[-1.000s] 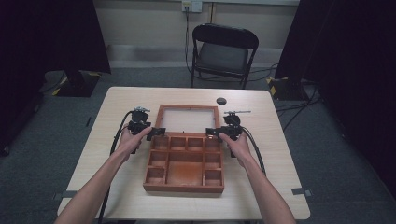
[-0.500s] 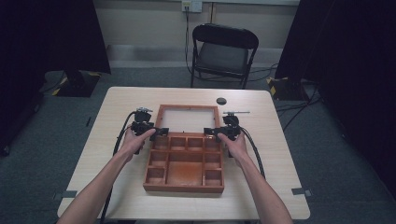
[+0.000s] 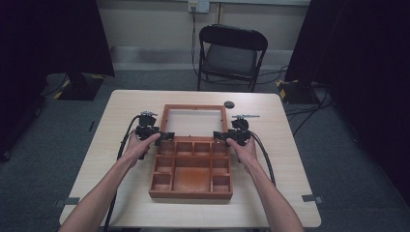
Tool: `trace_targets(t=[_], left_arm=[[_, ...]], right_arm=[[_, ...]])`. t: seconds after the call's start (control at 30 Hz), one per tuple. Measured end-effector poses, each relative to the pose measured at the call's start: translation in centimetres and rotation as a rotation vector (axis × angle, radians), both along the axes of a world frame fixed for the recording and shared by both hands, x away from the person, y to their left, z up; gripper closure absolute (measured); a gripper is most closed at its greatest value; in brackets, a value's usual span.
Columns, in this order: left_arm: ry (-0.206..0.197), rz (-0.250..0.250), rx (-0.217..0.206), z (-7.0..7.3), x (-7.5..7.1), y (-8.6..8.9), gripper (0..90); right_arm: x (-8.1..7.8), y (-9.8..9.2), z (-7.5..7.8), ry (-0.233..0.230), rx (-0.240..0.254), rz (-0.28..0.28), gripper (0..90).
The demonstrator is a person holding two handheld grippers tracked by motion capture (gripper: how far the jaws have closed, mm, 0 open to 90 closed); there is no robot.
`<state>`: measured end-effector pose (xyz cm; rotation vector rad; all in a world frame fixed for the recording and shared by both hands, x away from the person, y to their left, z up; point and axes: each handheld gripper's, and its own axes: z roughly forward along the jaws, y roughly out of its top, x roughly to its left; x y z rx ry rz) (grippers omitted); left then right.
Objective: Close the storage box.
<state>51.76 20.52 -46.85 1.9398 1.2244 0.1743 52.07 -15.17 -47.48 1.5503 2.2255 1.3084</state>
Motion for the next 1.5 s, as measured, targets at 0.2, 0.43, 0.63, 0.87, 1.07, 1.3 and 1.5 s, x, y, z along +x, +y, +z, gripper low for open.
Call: trace_targets(t=[0.2, 0.43, 0.63, 0.87, 1.07, 1.3, 1.5], left_arm=[[0.023, -0.012, -0.031, -0.2, 0.1, 0.1, 13.2], [0.008, -0.029, -0.024, 0.1, 0.0, -0.1, 15.4], [-0.027, -0.031, 0.007, 0.4, -0.2, -0.4, 15.5], [-0.049, -0.029, 0.022, 0.6, -0.3, -0.5, 18.5], [-0.091, -0.015, 0.034, 1.2, -0.5, -0.2, 26.5], [-0.108, -0.013, 0.001, 1.9, -0.6, 0.1, 27.1], [-0.13, -0.016, -0.05, 2.6, -0.8, 0.7, 28.8]], right_arm=[[-0.1, 0.1, 0.1, -0.019, -0.007, -0.003, 25.2], [-0.4, 0.2, 0.7, -0.063, -0.041, -0.009, 28.6], [-0.6, 0.2, 1.0, -0.086, -0.058, -0.01, 31.2], [-0.7, 0.1, 1.2, -0.102, -0.054, -0.017, 34.5], [-0.9, -0.1, 1.8, -0.121, -0.032, -0.019, 35.5], [-1.1, -0.3, 2.4, -0.132, -0.014, -0.018, 35.8], [-1.3, -0.5, 3.2, -0.156, 0.016, -0.016, 36.5]])
